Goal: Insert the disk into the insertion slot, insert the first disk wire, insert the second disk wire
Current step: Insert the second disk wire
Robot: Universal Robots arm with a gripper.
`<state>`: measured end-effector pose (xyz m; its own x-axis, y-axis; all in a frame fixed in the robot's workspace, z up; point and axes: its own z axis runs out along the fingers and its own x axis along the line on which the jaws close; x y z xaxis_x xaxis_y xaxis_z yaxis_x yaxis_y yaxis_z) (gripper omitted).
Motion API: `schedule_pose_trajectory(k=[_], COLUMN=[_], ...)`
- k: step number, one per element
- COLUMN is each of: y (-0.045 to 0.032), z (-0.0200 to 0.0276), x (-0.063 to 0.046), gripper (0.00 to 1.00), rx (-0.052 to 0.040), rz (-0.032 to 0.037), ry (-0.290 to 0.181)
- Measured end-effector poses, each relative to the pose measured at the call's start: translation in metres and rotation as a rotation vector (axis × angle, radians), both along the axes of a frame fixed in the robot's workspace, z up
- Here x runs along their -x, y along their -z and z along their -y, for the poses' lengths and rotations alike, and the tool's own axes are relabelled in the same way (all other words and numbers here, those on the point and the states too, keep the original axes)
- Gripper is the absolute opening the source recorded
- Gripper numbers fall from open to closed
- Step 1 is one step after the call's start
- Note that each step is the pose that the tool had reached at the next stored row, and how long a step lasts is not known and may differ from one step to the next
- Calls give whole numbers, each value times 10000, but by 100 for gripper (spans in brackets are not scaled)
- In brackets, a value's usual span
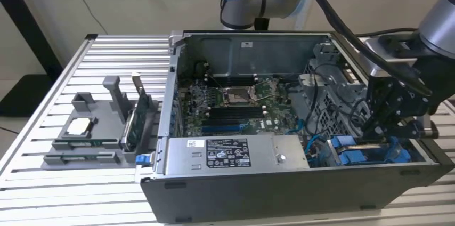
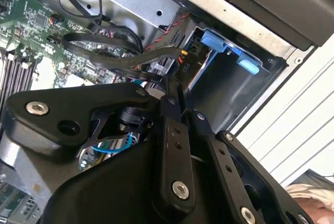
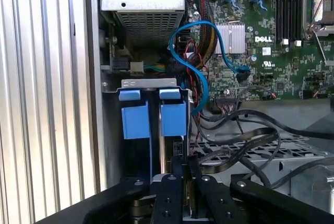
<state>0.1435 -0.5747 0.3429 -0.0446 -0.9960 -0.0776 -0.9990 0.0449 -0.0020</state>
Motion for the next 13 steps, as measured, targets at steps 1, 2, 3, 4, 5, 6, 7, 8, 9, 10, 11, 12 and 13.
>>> schedule_pose_trajectory(k=[1,2,3,4,5,6,7,8,9,10,11,12,13], y=[4,7,11,15,20,27,35,45,52,54,56,59,59], z=[-2,-4,-5,-6,-6,-6,-6,-5,-6,-6,-5,-6,-6], x=[1,2,3,4,5,5,6,6,6,6,6,6,6], gripper=[16,16,16,16,16,16,16,16,16,16,16,16,16], rx=[2,3,3,5,5,7,7,10,11,10,7,4,4], rz=[12,24,34,42,51,62,72,82,90,91,92,92,92], ry=[0,1,0,0,1,1,1,0,1,1,1,1,1])
